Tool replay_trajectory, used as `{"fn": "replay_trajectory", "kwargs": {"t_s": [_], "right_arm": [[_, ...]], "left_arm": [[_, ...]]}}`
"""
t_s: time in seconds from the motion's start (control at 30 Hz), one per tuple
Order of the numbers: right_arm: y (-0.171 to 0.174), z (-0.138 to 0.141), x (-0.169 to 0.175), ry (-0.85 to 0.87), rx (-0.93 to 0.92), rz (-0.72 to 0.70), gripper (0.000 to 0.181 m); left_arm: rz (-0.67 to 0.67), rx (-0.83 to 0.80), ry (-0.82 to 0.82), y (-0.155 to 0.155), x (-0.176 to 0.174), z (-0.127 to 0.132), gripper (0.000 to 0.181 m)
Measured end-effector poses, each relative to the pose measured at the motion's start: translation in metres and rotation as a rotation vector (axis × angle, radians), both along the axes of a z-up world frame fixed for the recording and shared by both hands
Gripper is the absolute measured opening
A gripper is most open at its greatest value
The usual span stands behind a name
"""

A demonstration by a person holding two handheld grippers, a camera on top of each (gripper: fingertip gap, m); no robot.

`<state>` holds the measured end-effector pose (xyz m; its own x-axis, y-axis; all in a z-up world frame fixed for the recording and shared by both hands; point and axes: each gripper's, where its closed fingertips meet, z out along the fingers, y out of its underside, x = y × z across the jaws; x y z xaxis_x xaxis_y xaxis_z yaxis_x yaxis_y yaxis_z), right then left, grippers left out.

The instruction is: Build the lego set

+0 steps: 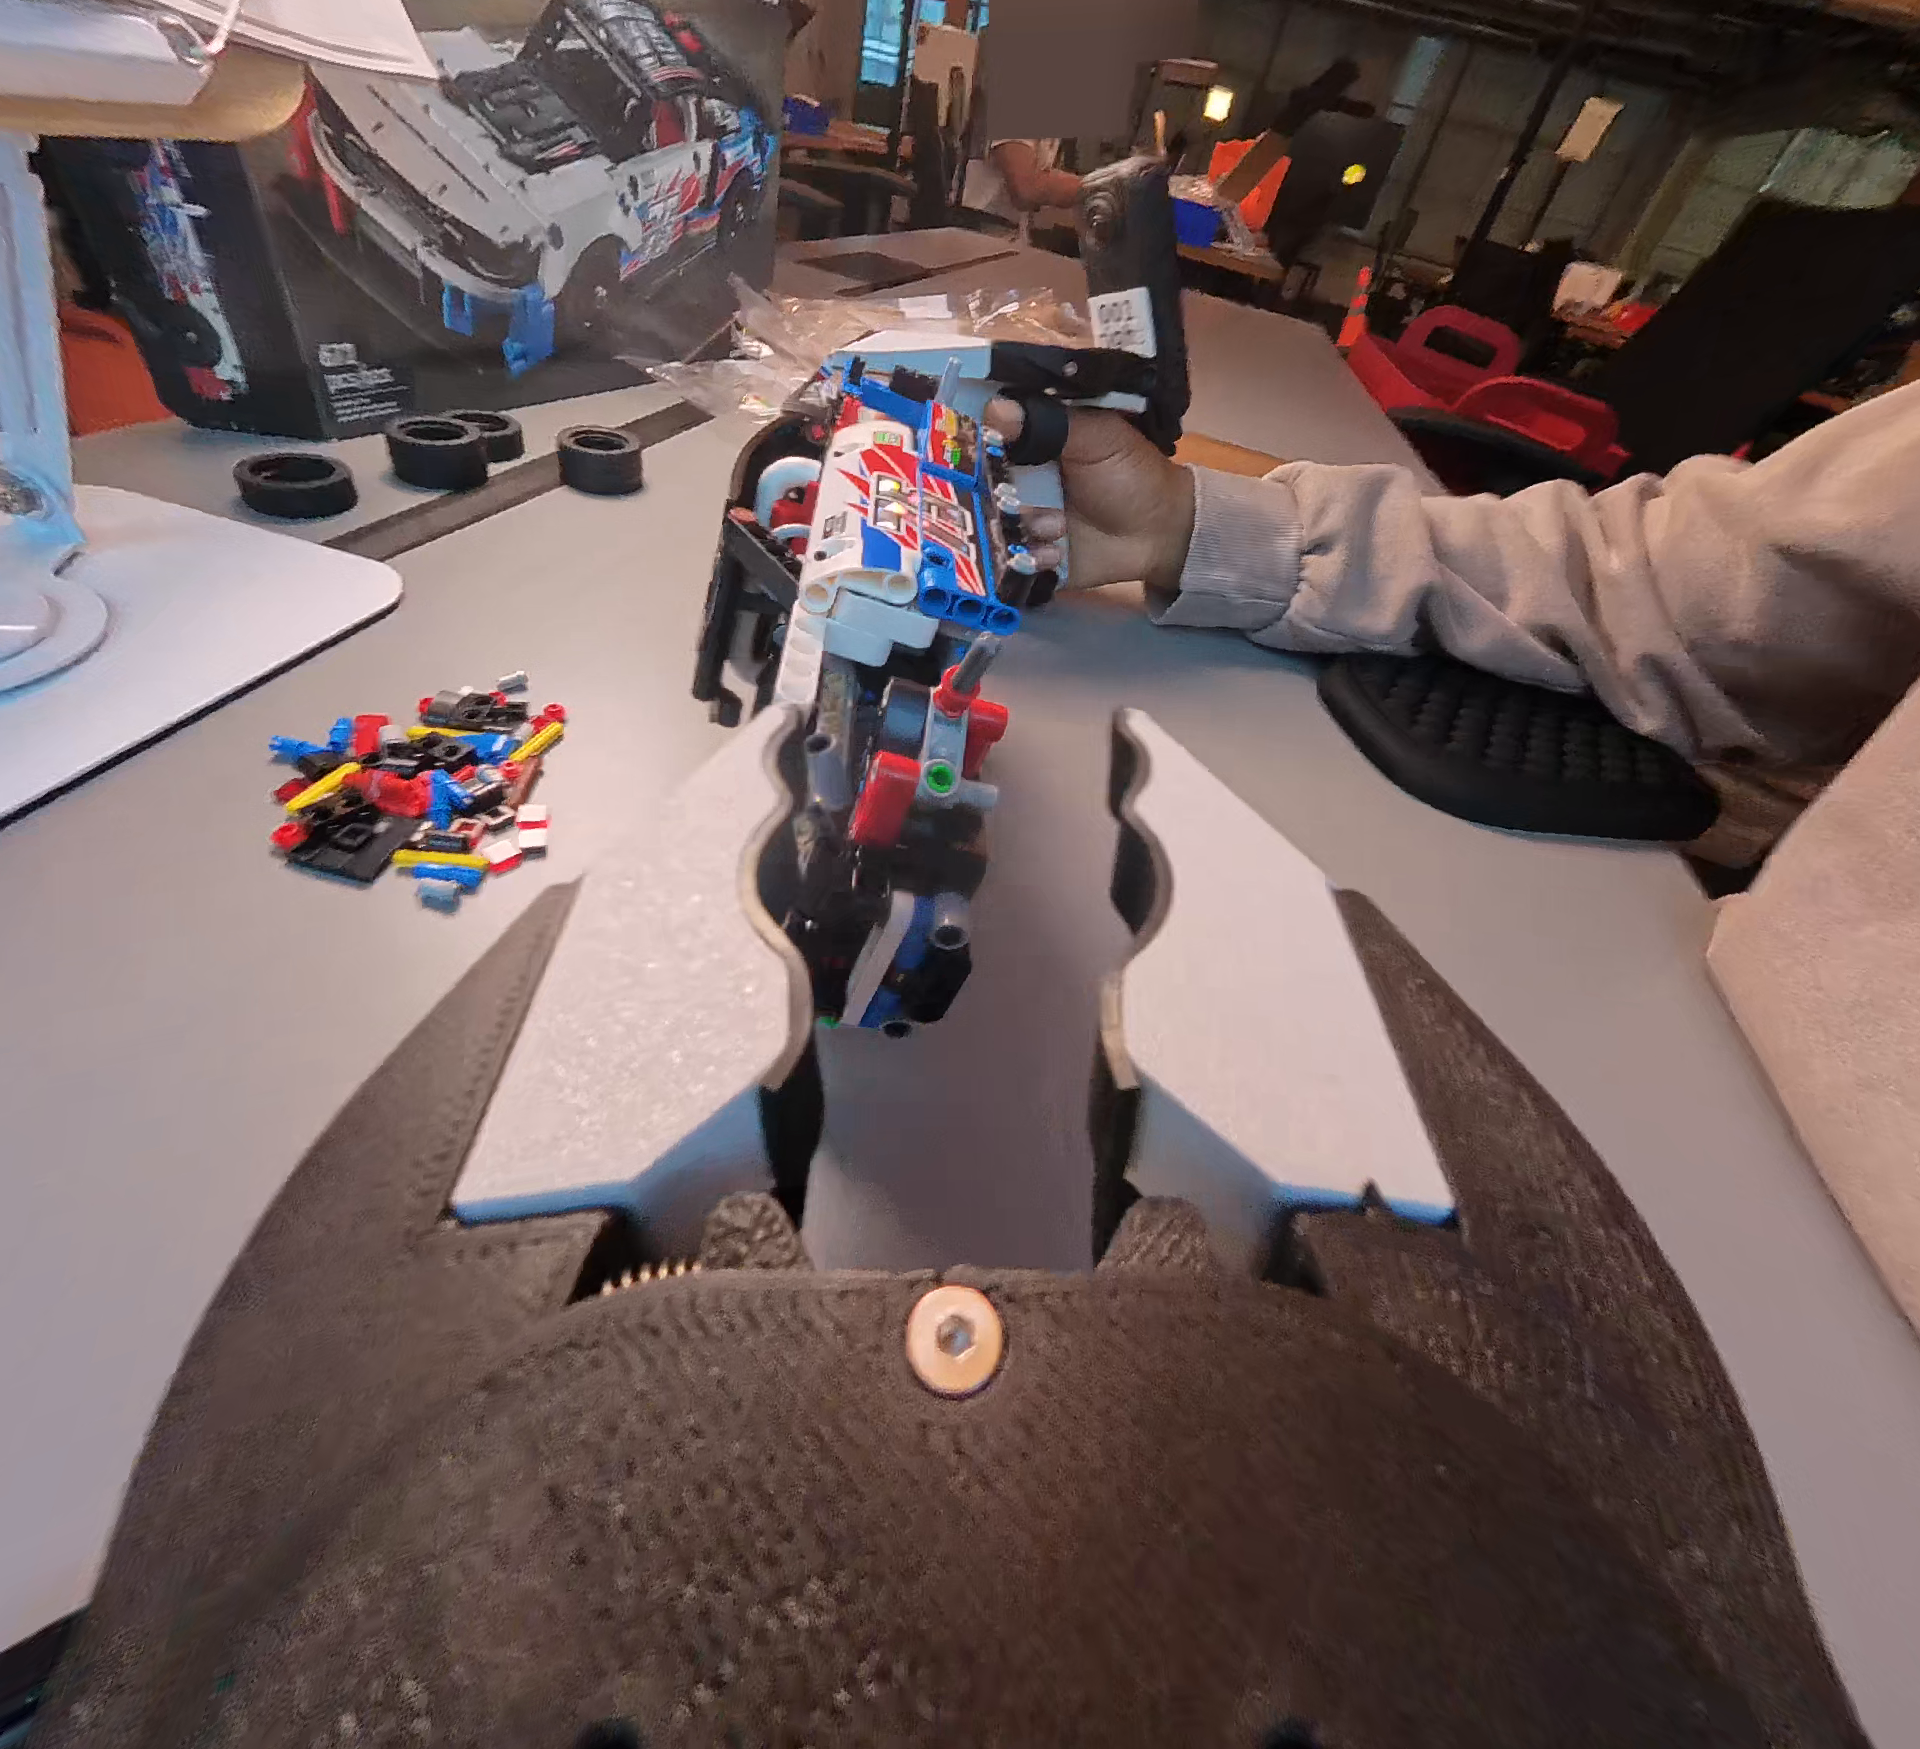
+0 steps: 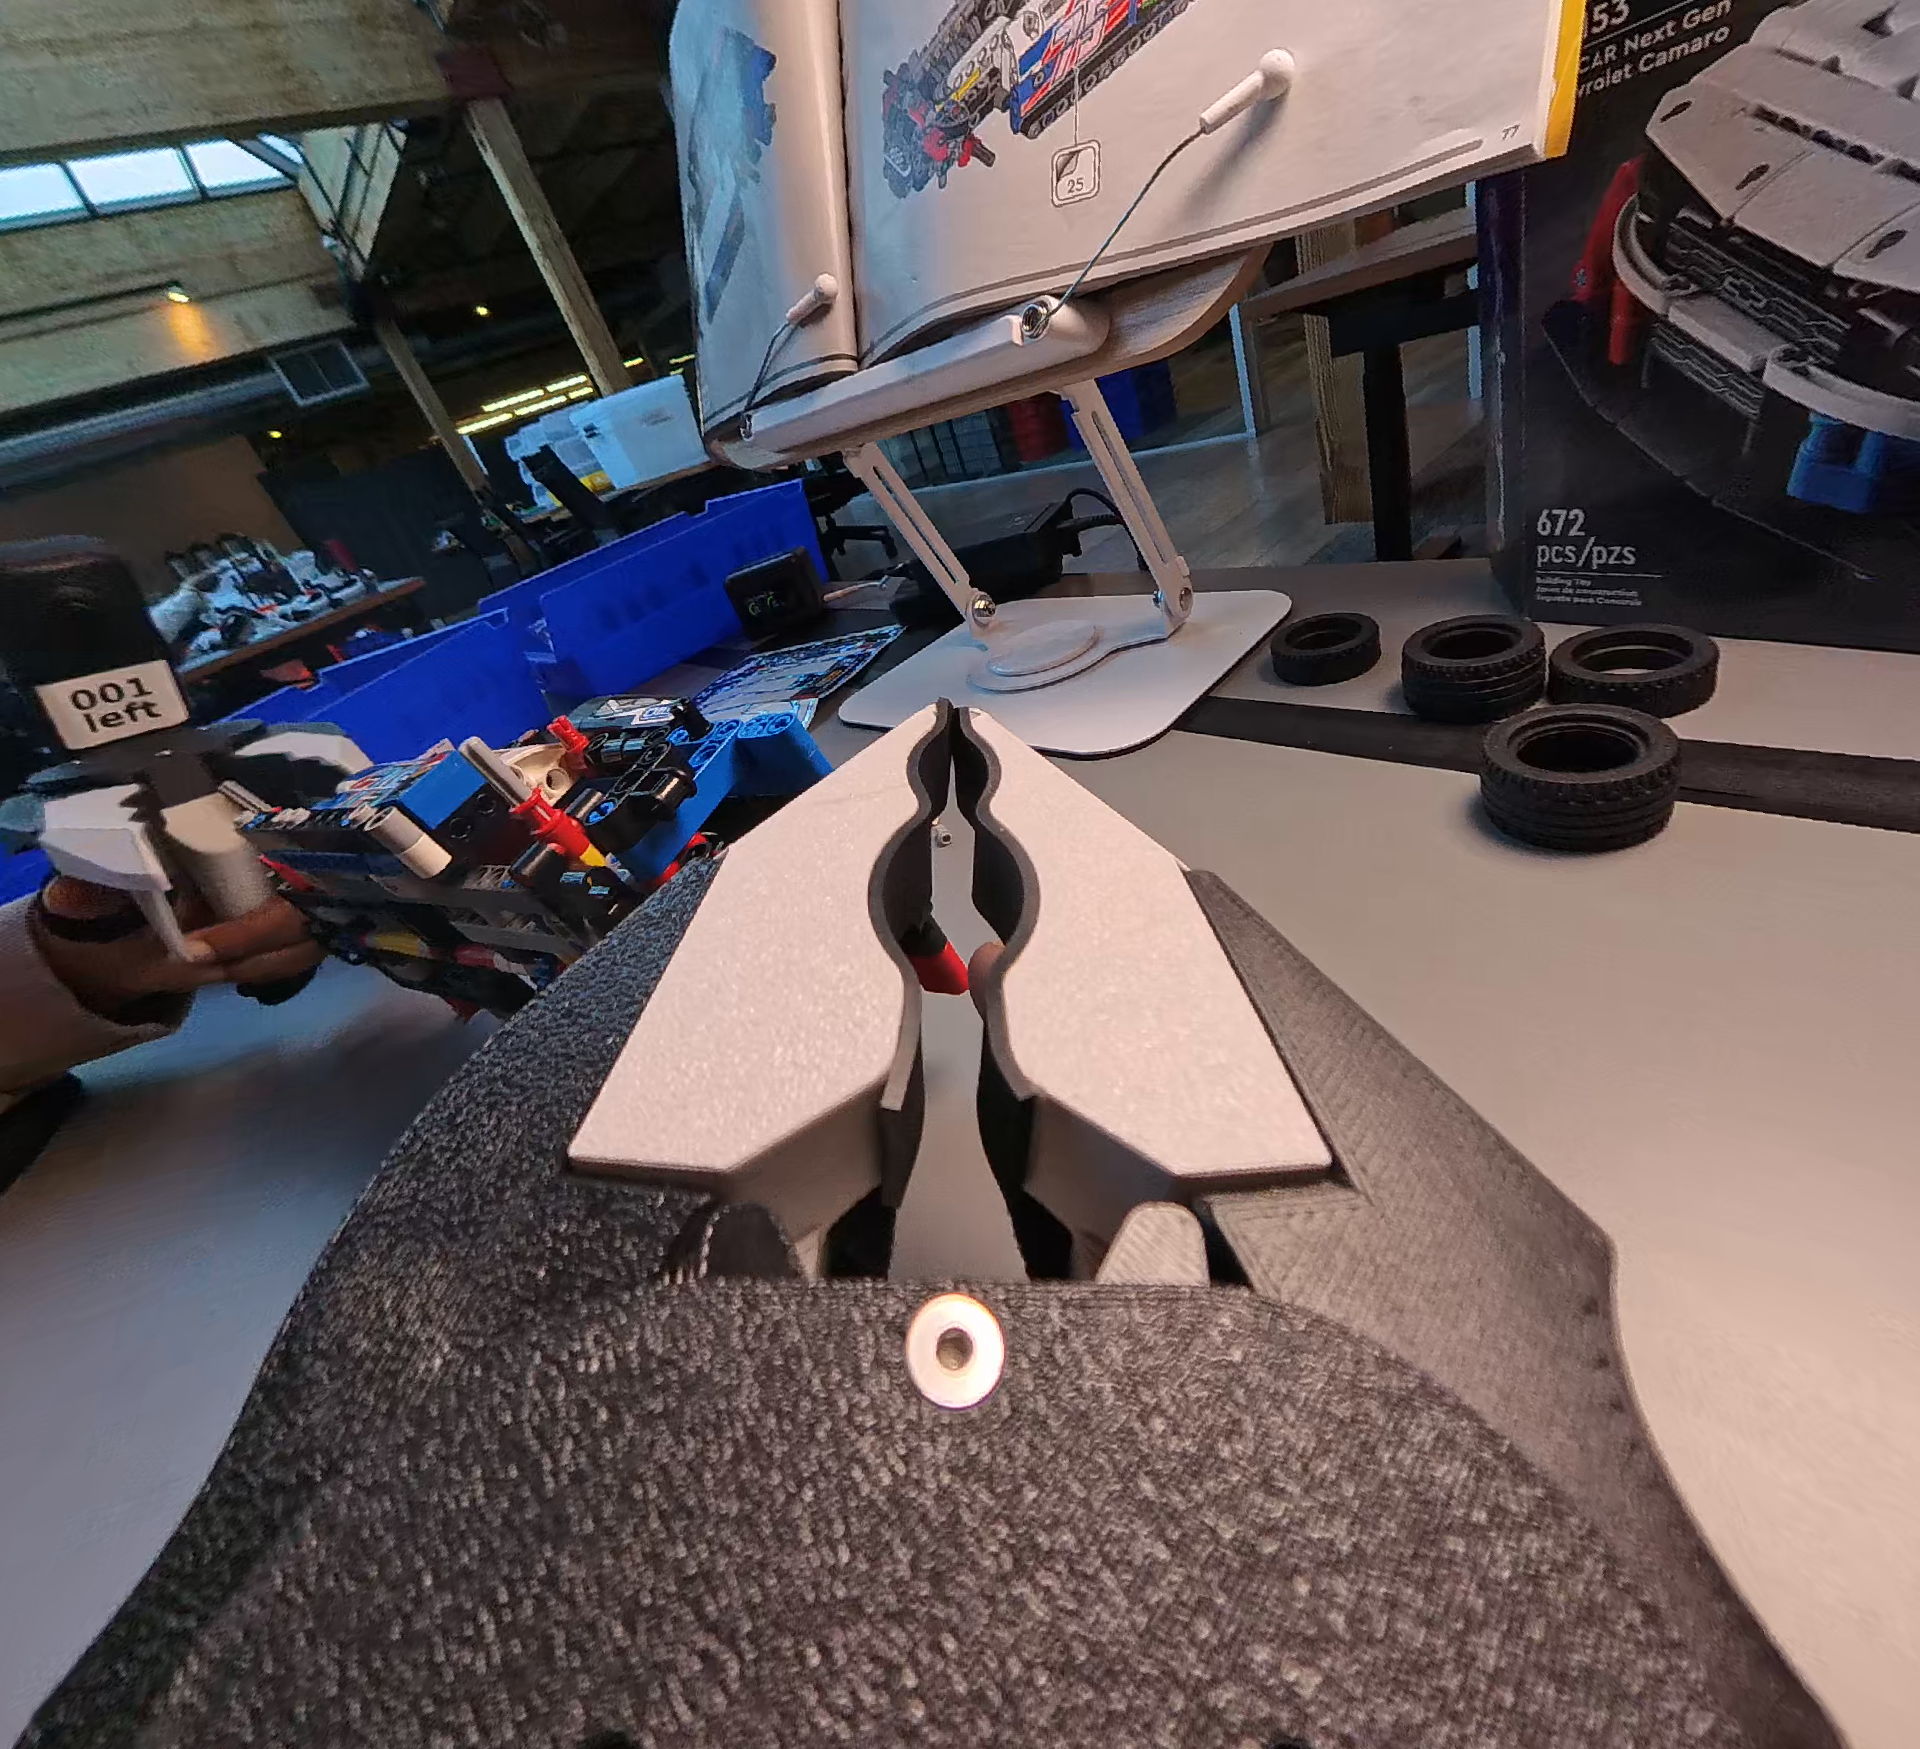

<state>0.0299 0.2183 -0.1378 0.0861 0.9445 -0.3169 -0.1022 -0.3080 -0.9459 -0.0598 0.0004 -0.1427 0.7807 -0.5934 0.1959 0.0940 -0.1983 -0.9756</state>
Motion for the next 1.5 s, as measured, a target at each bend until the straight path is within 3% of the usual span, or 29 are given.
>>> {"fn": "replay_trajectory", "kwargs": {"t_s": [0.03, 0.07, 0.17, 0.2, 0.47, 0.63, 0.83, 1.07, 1.3, 1.5], "right_arm": [[0.0, 0.0, 0.001, 0.001, -0.003, 0.0, 0.0], [0.0, 0.0, 0.001, 0.003, -0.006, -0.001, 0.0], [0.001, 0.0, 0.001, 0.007, -0.015, 0.0, 0.0], [0.001, 0.0, 0.001, 0.006, -0.015, 0.002, 0.0], [-0.002, 0.011, 0.009, 0.032, -0.006, 0.011, 0.0], [-0.016, 0.037, 0.025, 0.057, 0.03, 0.021, 0.0], [-0.091, 0.074, 0.041, -0.011, 0.134, 0.204, 0.0], [-0.183, 0.073, 0.059, -0.257, 0.214, 0.502, 0.0], [-0.232, 0.058, 0.062, -0.526, 0.056, 0.78, 0.0], [-0.252, 0.045, 0.063, -0.715, -0.129, 0.878, 0.0]], "left_arm": [[0.041, -0.007, 0.074, 0.003, -0.004, -0.006, 0.072], [0.076, -0.034, 0.182, 0.007, -0.008, -0.018, 0.071], [0.115, -0.105, 0.348, 0.016, -0.006, -0.048, 0.038], [0.116, -0.1, 0.367, 0.018, -0.004, -0.049, 0.035], [0.086, -0.084, 0.384, 0.015, 0.002, -0.048, 0.033], [0.011, -0.096, 0.356, -0.003, 0.007, -0.048, 0.033], [-0.053, -0.082, 0.385, -0.037, 0.026, -0.046, 0.033], [-0.194, -0.06, 0.396, -0.075, 0.055, -0.047, 0.033], [-0.306, -0.006, 0.433, -0.093, 0.065, -0.049, 0.033], [-0.322, 0.026, 0.483, -0.096, 0.066, -0.051, 0.033]]}}
